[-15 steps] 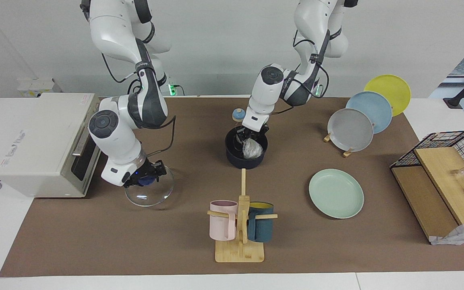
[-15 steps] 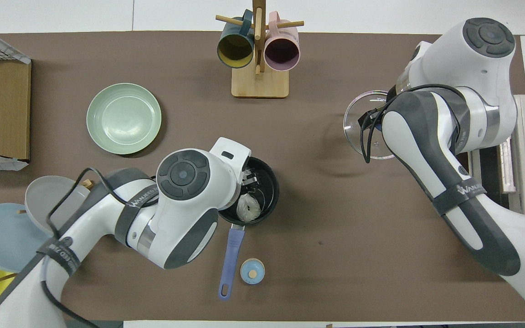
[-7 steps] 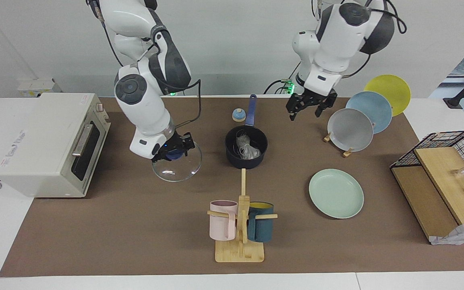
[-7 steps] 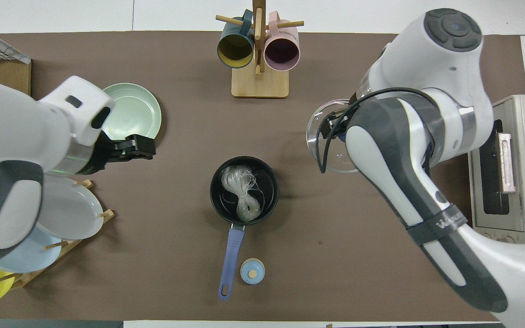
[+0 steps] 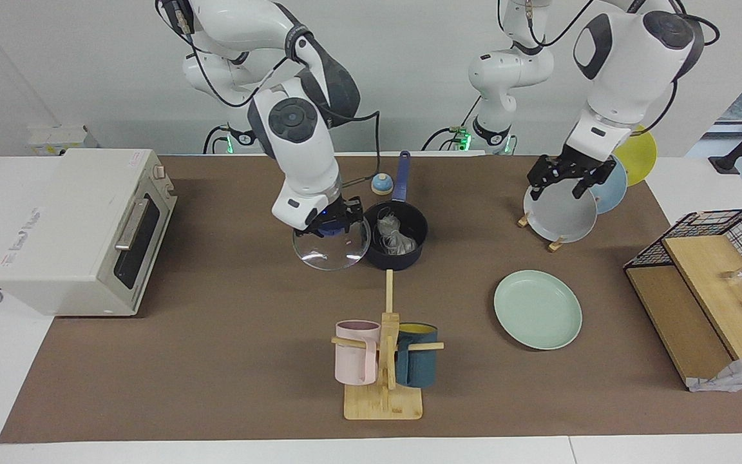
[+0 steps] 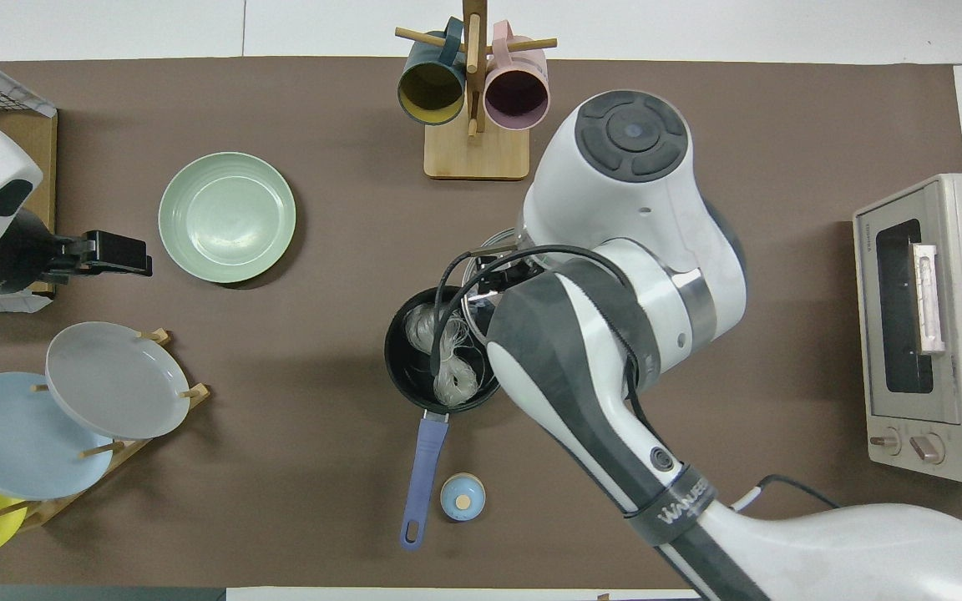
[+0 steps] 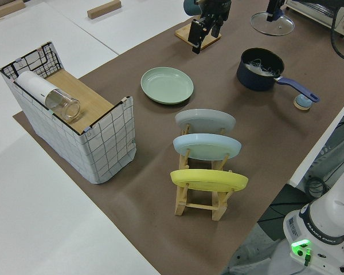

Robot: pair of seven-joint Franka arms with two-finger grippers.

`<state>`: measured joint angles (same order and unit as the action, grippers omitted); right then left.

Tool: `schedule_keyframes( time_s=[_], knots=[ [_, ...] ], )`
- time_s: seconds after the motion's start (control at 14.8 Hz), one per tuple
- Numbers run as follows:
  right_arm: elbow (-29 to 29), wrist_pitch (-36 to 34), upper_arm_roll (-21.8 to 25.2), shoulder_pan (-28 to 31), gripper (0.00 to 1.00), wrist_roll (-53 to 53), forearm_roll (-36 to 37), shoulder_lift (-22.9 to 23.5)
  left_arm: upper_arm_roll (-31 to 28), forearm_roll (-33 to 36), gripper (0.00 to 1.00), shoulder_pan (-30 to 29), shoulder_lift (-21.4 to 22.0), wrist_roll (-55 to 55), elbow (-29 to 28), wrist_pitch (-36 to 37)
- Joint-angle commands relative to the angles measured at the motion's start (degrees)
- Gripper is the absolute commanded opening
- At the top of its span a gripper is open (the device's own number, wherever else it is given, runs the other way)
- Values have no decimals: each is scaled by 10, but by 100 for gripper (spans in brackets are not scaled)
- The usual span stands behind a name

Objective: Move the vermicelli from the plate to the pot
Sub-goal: 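Lower the glass lid with the right gripper over the saucepan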

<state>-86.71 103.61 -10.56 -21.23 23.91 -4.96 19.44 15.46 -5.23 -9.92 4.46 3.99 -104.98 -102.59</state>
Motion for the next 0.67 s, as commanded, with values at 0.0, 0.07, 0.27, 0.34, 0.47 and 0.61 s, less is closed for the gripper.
schedule_keyframes(
  time_s=[0.0, 0.07, 0.27, 0.34, 0.47, 0.61],
  knots=[
    [4, 21, 1, -40, 58, 64, -1, -2, 5, 7, 100, -2, 7, 0, -8, 5],
    [4, 33, 1, -49, 58, 81, 0, -1, 4, 8, 100, -2, 6, 0, -6, 12],
    [4, 59, 1, -97, 58, 130, 22, 21, 3, 27, 100, 10, 3, 4, 4, 32],
    [7, 62, 1, -104, 58, 144, 35, 30, -18, 32, 100, 36, -2, 6, 14, 43],
    [31, 59, 1, -118, 58, 149, 58, 46, -129, 37, 100, 143, -29, 12, 76, 90],
    [31, 55, 2, -117, 58, 149, 66, 47, -162, 39, 100, 170, -53, 14, 133, 132]
  ],
)
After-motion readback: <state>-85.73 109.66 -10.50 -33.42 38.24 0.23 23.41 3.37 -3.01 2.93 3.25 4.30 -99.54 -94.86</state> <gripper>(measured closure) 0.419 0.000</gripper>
